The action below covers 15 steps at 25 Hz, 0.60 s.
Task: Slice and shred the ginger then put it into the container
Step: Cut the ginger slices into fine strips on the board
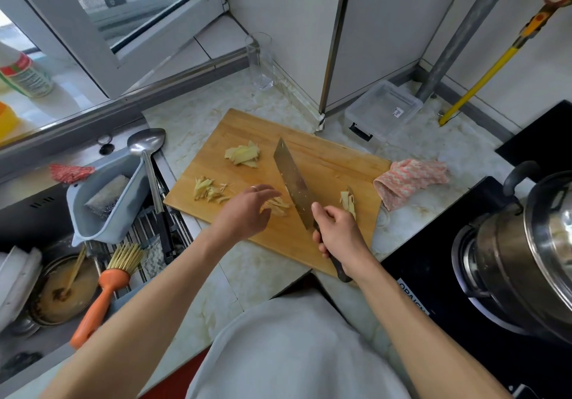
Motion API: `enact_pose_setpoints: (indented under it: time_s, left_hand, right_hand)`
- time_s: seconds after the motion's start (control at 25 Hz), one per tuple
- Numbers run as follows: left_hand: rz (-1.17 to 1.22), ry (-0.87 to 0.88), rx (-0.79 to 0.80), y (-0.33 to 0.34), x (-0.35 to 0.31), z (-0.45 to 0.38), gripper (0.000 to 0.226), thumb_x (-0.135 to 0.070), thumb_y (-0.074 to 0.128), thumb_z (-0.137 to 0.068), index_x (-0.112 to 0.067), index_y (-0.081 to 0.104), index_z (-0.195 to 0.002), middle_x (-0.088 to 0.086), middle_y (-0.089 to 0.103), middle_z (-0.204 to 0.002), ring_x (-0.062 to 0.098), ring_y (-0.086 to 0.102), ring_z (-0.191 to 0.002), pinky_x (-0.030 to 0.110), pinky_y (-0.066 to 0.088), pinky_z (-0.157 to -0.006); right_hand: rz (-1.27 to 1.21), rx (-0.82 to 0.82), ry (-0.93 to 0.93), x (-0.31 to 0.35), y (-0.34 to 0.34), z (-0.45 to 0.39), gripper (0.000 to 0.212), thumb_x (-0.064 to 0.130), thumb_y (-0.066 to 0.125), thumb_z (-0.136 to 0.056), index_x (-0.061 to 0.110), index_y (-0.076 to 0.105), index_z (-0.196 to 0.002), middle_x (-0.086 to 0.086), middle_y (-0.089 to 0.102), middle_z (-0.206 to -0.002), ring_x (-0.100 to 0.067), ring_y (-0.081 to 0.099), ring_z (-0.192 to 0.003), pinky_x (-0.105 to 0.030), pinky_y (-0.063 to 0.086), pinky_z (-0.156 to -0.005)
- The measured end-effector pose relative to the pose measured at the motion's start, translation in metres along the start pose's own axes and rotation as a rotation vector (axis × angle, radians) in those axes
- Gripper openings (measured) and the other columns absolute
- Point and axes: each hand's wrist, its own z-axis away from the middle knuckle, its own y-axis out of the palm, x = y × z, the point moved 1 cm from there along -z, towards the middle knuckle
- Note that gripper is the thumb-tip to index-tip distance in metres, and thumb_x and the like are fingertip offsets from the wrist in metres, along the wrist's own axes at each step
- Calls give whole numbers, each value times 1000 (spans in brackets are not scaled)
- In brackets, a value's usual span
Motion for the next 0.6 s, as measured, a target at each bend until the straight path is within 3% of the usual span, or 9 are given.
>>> enact_pose_setpoints:
  time_s: [0.12,0.28,0.44,0.52,0.6]
  left_hand:
    - [-229,88,198,0,-7,-21,55,-20,67,-91,-30,49,-142,-2,51,-139,20,50,-125,35,52,-94]
    - [-266,47,317,-7,-5,-30,26,-23,61,-96,-21,58,-122,0,60,-111,16,59,-95,31,55,-75]
    - [-157,-20,251,-9,-1,-23,10,-19,58,-94,-16,63,-101,1,58,-97,18,58,-81,28,48,-63]
    - [18,-117,144,-11,3,-18,6,-15,62,-93,-16,65,-98,0,64,-87,18,61,-74,19,43,-57]
    - [250,-262,38,-18,9,-12,9,-14,66,-93,-15,68,-102,0,71,-79,16,67,-65,19,50,-56]
  right_hand:
    - [-30,-37,17,-1,-2,-1,38,46,48,-103,14,59,-86,-4,57,-63,-13,46,-44,-26,40,-42]
    - [-52,-62,41,-2,-5,-1,38,46,47,-103,13,61,-92,-4,57,-64,-14,46,-46,-27,41,-43]
    - [-67,-57,50,3,-3,1,38,46,47,-103,12,62,-94,-4,58,-65,-14,48,-47,-28,42,-44]
    - [-83,-53,45,6,0,2,38,46,47,-103,13,61,-91,-3,58,-65,-14,48,-47,-28,43,-44]
    - [-83,-40,31,8,3,3,39,46,47,-103,14,59,-86,-3,58,-64,-14,47,-47,-28,42,-44]
